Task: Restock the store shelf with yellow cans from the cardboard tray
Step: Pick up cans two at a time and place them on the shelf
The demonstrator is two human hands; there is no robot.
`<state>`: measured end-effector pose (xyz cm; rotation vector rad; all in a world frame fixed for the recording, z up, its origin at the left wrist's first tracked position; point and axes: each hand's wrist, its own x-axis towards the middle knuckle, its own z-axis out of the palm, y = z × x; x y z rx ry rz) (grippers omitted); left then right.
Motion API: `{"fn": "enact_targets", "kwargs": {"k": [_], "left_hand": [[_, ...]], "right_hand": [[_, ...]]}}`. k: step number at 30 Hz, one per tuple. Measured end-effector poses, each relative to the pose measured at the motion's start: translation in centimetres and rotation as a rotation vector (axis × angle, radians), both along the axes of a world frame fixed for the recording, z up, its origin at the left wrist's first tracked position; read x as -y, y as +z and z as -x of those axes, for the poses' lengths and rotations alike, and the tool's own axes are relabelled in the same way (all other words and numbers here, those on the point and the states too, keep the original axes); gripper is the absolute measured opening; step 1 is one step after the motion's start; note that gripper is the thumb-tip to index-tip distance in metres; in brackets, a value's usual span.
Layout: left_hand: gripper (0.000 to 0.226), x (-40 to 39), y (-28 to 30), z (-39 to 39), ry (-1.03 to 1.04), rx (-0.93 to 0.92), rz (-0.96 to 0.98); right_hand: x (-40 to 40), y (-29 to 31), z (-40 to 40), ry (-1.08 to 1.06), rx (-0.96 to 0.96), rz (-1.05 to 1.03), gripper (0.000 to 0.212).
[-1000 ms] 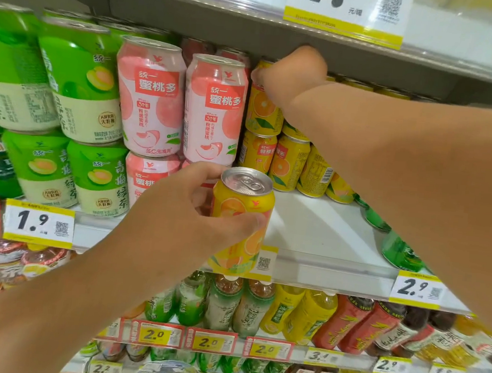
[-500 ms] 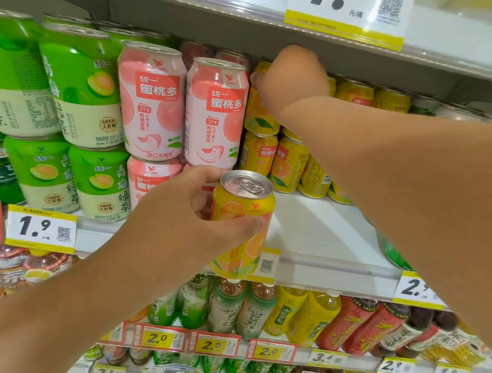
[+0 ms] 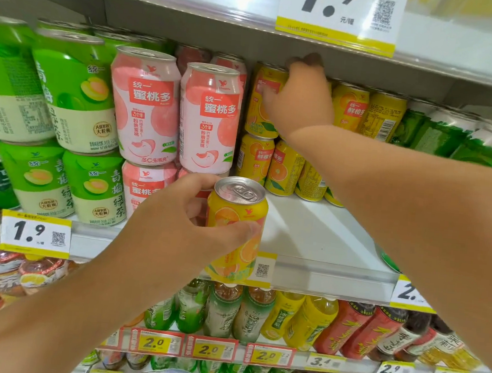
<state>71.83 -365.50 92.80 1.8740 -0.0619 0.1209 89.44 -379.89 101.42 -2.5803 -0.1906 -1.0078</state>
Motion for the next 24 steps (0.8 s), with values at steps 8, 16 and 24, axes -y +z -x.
{"fn": "enact_targets", "kwargs": {"k": [8,16,24], "left_hand": [[0.042,0.7,0.2,0.3,0.028,-0.004,0.01],[0.043,2.5,1.4,0.8,0.025,-0.022,0.068],[0.049,4.5,2.5,0.9,0.101,-0.023,0.041]], "right_hand": [[1.9,-4.2,1.5,0.137,-0.092,-0.37,0.05],[4.1,-5.4,5.5,0.282,-0.397,-0.656,0.053],[7.9,-7.3,11.6,0.525,-0.673,-0.874,0.03]]}}
